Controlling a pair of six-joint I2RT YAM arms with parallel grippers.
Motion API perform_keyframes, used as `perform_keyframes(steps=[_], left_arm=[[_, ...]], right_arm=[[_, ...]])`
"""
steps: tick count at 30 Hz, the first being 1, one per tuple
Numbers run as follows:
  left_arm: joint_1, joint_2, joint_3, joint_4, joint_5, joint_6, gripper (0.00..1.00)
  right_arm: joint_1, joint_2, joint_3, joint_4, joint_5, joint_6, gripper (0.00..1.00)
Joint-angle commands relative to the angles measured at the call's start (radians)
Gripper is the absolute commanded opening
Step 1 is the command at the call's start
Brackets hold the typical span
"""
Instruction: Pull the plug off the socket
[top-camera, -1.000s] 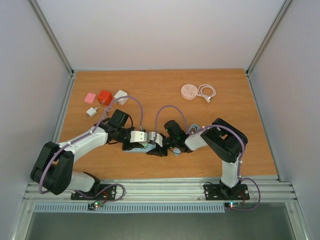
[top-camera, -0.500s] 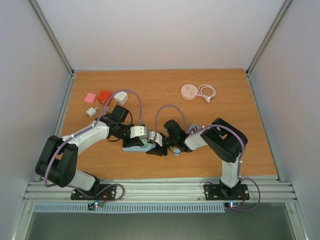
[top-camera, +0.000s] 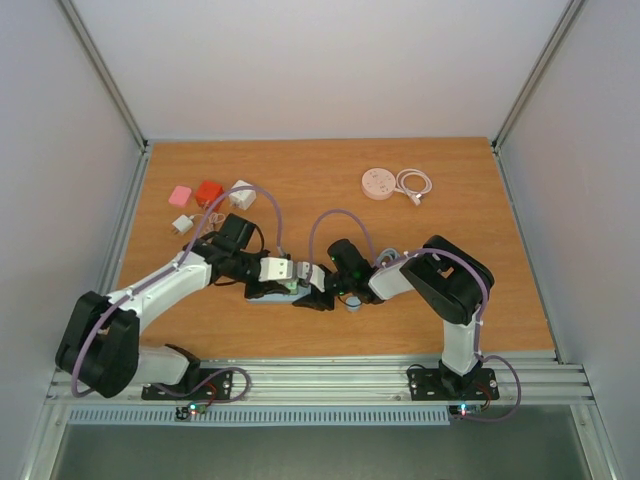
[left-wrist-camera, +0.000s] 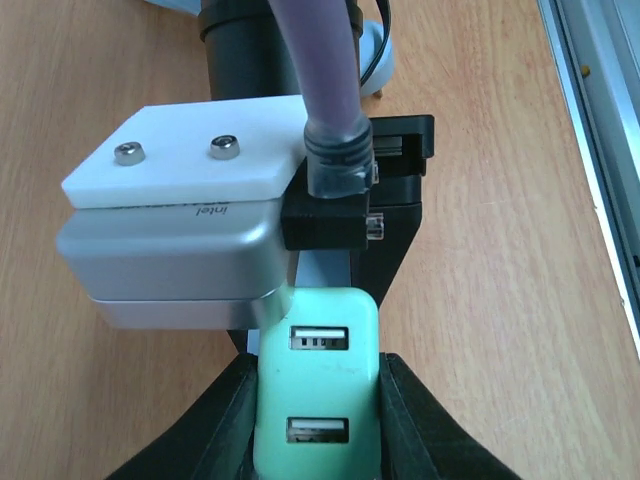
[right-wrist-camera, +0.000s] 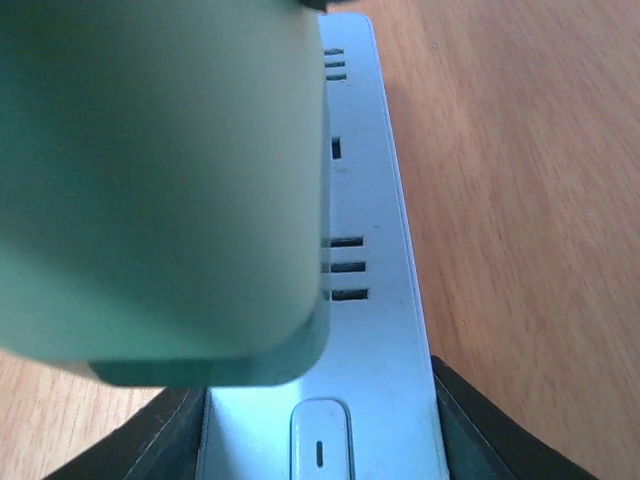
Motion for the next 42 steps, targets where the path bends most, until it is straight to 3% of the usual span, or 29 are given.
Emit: perform_keyframes(steps=[1, 9, 21, 26, 37, 42], left_arm=[[-0.007, -0.012, 0.006, 0.03, 0.025, 0.036, 0.13], [0.1, 0.014, 0.038, -0.067, 0.042, 0.051, 0.13], [0.602, 0.22, 0.215, -0.346, 0.22, 0.058, 0.14], [0.725, 0.272, 0.21, -0.362, 0.232, 0.066, 0.14], [0.878, 0.403, 0.213, -0.338, 0.202, 0.017, 0.16], [0.911, 0.446, 0.236, -0.324, 0.198, -0.027, 0.22]], right_arm=[[-0.008, 0.049, -0.008, -0.078, 0.091, 0.008, 0.09], [-0.008, 0.041, -0.009, -0.084, 0.091, 0.01, 0.1], [-0.008, 0.032, -0.007, -0.095, 0.096, 0.02, 0.25], [-0.008, 0.022, 0.002, -0.118, 0.085, 0.037, 0.32], [-0.008, 0.002, 0.005, -0.136, 0.08, 0.047, 0.62], [-0.007, -0.018, 0.005, -0.143, 0.069, 0.048, 0.73]])
